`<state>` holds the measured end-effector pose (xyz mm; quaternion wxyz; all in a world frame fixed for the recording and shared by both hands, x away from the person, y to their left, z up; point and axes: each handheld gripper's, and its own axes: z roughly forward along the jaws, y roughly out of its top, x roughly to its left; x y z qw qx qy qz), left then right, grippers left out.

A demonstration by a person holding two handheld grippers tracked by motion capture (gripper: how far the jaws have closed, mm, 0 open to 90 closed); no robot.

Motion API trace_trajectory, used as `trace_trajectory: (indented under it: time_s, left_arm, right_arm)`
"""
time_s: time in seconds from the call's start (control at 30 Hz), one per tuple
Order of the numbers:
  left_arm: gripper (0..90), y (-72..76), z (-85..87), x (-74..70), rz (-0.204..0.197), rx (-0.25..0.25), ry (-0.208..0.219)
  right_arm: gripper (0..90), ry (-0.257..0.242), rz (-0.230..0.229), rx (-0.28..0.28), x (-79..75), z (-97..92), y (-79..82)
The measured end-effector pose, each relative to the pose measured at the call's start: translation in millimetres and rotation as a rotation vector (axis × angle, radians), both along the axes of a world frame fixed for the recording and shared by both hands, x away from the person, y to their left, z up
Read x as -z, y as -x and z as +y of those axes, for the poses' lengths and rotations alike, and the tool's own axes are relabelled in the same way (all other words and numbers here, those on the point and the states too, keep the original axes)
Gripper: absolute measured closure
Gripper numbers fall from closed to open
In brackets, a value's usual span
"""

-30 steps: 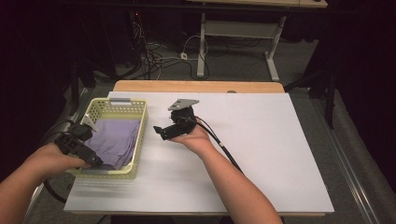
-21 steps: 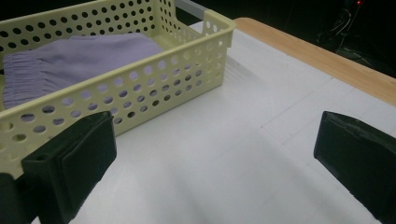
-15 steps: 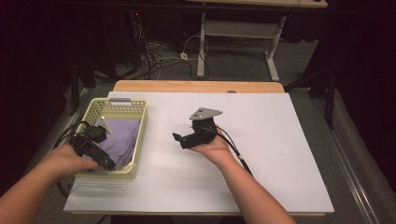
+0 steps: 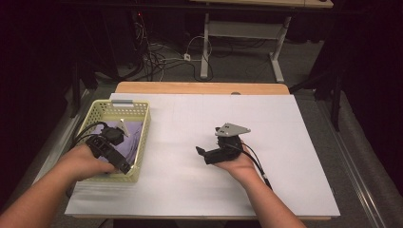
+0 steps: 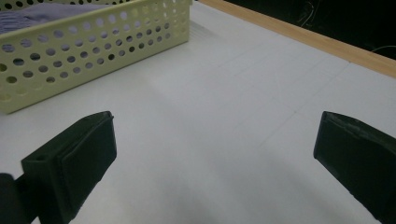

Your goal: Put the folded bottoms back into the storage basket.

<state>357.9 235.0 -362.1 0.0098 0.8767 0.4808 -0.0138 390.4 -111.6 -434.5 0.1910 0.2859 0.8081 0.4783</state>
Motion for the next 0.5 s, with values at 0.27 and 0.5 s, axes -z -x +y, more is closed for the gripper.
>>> trace_trajectory:
  time_s: [0.27, 0.5]
  left_arm:
    - [0.0, -0.7, -28.2, -5.9, 0.003, 0.054, -0.023]
    - [0.0, -2.6, -56.1, -8.1, -0.001, 0.102, -0.031]
  right_arm:
    - [0.4, -0.008, -0.004, 0.033, 4.4, -24.1, 14.4]
    - [0.4, -0.025, -0.009, 0.061, 4.4, -45.2, 26.3]
